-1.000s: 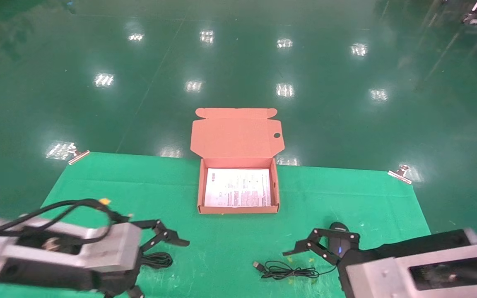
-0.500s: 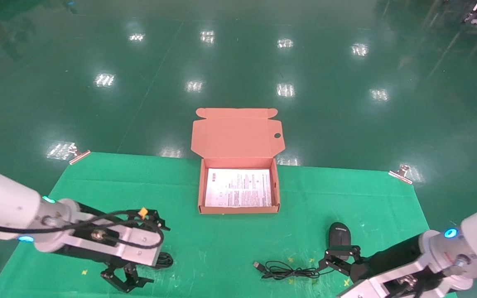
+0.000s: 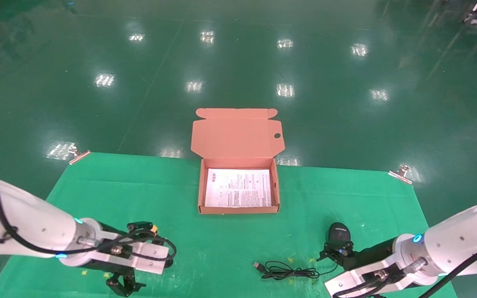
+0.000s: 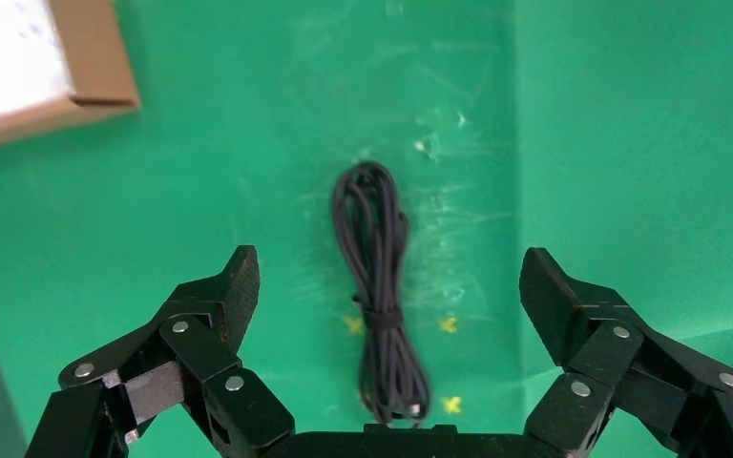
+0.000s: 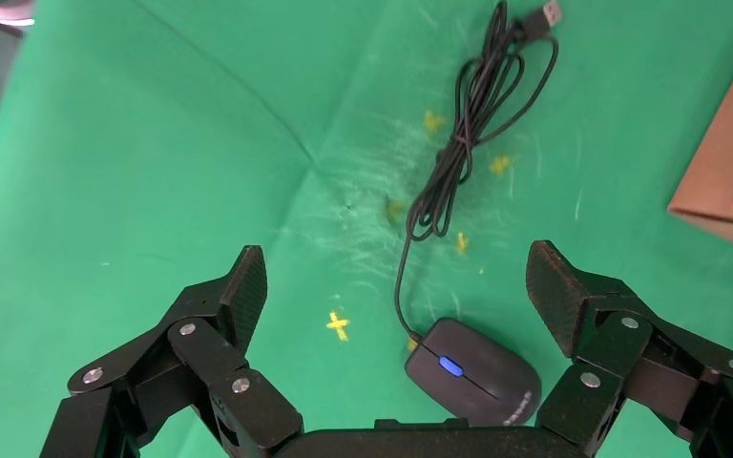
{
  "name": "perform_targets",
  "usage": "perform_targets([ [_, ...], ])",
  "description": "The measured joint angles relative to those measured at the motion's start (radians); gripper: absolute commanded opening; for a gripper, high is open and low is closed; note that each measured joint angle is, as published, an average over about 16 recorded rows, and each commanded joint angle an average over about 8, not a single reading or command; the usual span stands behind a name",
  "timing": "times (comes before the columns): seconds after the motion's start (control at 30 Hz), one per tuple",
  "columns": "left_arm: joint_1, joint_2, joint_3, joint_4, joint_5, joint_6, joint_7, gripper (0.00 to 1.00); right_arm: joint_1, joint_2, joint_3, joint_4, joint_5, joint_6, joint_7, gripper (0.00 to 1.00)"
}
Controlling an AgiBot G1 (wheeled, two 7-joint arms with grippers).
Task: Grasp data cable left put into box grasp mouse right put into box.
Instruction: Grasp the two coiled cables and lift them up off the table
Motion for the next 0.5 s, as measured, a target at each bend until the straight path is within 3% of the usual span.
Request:
perform_targets([
  [0.23, 0.025, 0.029, 0.014, 0.095, 0.062, -0.050, -0.031, 1.00, -0.049, -0.030, -0.005, -0.055, -0.052, 0.101, 0.023, 1.00],
  [0.5, 0.015, 0.072, -0.009, 0.302, 0.036, -0.098, -0.033, 1.00, -0.084, -0.078, -0.007, -0.137, -0.093, 0.191, 0.053, 1.00],
])
